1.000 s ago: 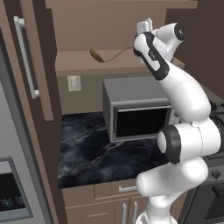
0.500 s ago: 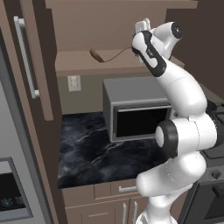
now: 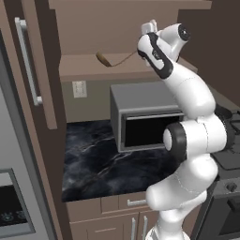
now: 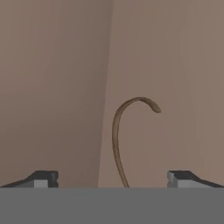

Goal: Open the cabinet and move the ladle to the pot. Then close the cabinet.

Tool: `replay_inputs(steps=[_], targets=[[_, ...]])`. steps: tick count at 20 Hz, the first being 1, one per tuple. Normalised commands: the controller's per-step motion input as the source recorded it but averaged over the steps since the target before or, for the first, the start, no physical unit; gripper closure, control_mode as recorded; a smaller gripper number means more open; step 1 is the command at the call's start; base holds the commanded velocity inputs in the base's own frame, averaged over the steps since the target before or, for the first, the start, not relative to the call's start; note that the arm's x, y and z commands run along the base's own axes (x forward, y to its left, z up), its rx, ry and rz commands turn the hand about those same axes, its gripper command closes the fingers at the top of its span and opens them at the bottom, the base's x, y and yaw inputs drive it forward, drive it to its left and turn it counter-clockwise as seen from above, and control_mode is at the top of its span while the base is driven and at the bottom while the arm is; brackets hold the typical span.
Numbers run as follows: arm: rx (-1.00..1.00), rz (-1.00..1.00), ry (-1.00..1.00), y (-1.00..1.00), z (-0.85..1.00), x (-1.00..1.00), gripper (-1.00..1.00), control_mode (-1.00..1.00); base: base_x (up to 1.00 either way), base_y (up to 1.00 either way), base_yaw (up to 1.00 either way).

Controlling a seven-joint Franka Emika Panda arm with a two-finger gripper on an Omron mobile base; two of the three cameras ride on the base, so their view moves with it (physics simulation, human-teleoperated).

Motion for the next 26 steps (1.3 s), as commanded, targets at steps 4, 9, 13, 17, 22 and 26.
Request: replay_inputs(steps=[4,9,13,17,22,26], targets=[[0.00,0.00,0.00,0.09,-0.07,0.26,-1.00,-1.00,0.00,0.00,0.00],[0.00,0.00,0.00,0.02,-0.02,0.27,-1.00,-1.00,0.00,0.00,0.00],[0.00,0.00,0.00,0.00,0.00,0.28,-1.00,-1.00,0.00,0.00,0.00],[0.00,0.01,0.00,0.00,0.00,0.30,-1.00,-1.00,0.00,0.00,0.00],[0.00,0.01,0.00,0.00,0.00,0.29,-1.00,-1.00,0.00,0.00,0.00],[0.00,0.00,0.00,0.00,0.00,0.31,-1.00,-1.00,0.00,0.00,0.00]])
